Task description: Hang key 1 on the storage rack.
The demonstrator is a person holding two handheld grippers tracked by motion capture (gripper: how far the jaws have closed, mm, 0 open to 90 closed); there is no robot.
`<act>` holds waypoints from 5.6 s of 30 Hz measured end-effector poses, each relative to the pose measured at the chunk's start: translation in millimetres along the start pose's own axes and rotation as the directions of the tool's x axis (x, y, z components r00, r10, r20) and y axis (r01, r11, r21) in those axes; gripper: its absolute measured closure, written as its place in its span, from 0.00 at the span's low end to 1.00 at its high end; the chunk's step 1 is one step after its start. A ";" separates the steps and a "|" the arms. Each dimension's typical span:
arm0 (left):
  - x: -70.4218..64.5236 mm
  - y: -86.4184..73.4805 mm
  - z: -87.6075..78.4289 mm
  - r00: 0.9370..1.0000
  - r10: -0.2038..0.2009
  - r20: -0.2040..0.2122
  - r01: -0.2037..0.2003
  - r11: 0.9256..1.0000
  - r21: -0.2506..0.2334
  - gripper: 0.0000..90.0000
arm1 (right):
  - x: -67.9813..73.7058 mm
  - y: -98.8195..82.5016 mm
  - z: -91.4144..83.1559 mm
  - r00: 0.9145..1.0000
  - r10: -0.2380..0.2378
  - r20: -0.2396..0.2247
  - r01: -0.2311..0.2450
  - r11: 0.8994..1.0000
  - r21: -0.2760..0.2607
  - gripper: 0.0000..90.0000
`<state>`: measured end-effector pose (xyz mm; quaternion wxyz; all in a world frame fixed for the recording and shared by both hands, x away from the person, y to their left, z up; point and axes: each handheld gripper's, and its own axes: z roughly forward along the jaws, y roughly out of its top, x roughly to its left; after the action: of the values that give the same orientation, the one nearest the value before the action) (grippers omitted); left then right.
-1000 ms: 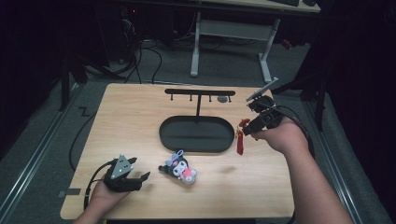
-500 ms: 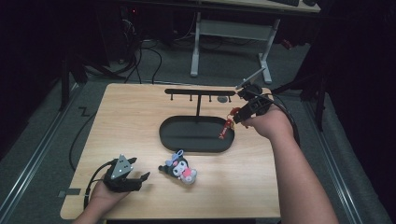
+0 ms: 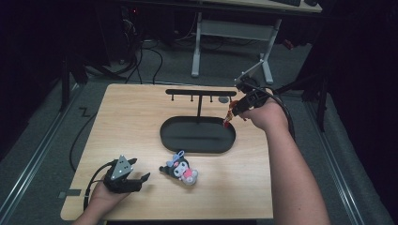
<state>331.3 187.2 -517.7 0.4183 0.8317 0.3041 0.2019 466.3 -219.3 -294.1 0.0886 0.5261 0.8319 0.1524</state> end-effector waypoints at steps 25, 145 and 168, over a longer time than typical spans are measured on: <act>-1.7 -0.5 1.4 1.000 0.009 0.003 -0.009 1.000 0.011 0.28 | -13.7 19.4 9.5 0.999 0.043 0.017 -0.042 0.998 -0.054 0.74; -121.1 69.1 61.9 0.976 -0.052 0.213 0.029 0.994 0.109 0.50 | 13.7 -255.3 136.4 0.987 0.066 -0.148 -0.132 0.856 -0.499 0.54; -132.0 87.5 107.3 0.996 -0.008 0.093 0.000 0.996 0.085 0.35 | 4.8 -258.3 138.5 0.984 0.104 -0.143 -0.162 0.852 -0.497 0.53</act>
<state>327.3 -4.1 -517.9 0.3966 0.8568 0.2941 0.1488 287.7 -296.1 -513.5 0.1665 0.5314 0.7278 0.4003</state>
